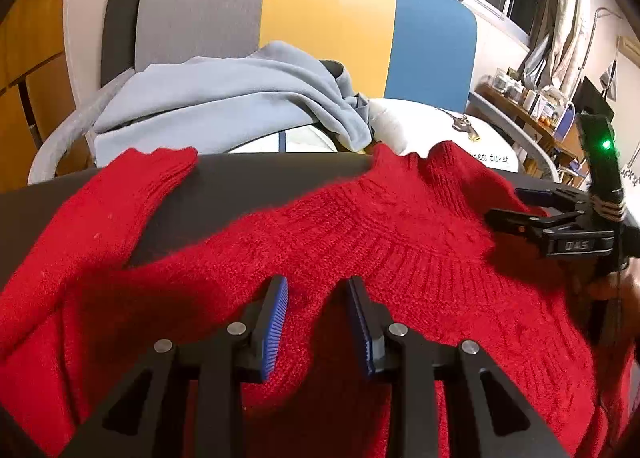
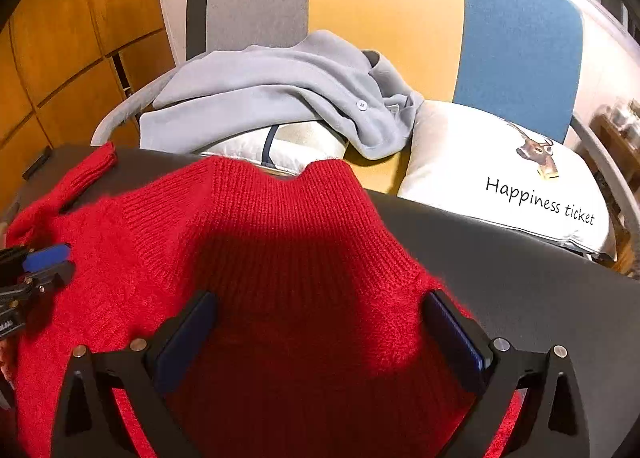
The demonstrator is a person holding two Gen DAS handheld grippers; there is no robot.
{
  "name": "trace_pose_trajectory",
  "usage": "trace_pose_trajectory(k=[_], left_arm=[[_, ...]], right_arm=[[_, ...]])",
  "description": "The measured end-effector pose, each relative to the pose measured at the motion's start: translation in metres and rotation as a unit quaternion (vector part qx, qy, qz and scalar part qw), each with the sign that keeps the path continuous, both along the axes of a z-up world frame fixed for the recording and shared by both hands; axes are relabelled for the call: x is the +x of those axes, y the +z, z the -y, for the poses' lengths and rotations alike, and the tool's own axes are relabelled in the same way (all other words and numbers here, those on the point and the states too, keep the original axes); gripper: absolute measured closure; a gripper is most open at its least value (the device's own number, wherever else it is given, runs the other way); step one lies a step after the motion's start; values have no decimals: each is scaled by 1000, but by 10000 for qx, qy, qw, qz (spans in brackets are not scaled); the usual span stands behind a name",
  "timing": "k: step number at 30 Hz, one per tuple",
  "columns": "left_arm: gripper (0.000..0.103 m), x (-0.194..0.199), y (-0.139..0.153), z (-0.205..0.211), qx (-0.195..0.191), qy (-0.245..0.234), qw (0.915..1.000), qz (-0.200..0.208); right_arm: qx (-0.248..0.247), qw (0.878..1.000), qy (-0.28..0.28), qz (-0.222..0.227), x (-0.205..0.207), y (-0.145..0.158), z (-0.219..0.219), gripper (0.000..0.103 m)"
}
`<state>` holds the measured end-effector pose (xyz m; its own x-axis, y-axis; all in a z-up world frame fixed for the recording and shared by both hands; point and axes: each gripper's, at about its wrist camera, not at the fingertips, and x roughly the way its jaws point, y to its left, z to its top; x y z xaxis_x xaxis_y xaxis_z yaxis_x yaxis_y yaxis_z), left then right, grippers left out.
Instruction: Fold clothes
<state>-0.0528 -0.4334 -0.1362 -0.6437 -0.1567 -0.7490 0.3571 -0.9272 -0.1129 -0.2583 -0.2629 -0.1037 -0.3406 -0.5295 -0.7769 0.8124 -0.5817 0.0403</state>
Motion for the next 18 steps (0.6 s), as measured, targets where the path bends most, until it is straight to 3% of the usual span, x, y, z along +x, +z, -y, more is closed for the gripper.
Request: trace_pose_trajectory(k=[4, 6, 9, 12, 15, 18], left_arm=[[71, -4, 8, -4, -257, 39, 9994, 233], [73, 10, 20, -9, -29, 117, 9998, 187], [73, 41, 40, -22, 279, 43, 9995, -110], [73, 77, 50, -45, 337, -219, 9991, -168], [73, 100, 45, -71, -49, -567, 9983, 146], [73, 117, 30, -87, -108, -713, 9959, 549]], right_arm=[[258, 9991, 161, 278, 3, 5, 4, 0], [280, 9984, 314, 391, 13, 19, -12, 0], [-113, 9955, 691, 639, 44, 50, -61, 0], [-393, 9882, 942, 1138, 81, 66, -117, 0], [-408, 9823, 1063, 1491, 122, 66, -164, 0], [-167, 9774, 1104, 1794, 167, 48, -205, 0]])
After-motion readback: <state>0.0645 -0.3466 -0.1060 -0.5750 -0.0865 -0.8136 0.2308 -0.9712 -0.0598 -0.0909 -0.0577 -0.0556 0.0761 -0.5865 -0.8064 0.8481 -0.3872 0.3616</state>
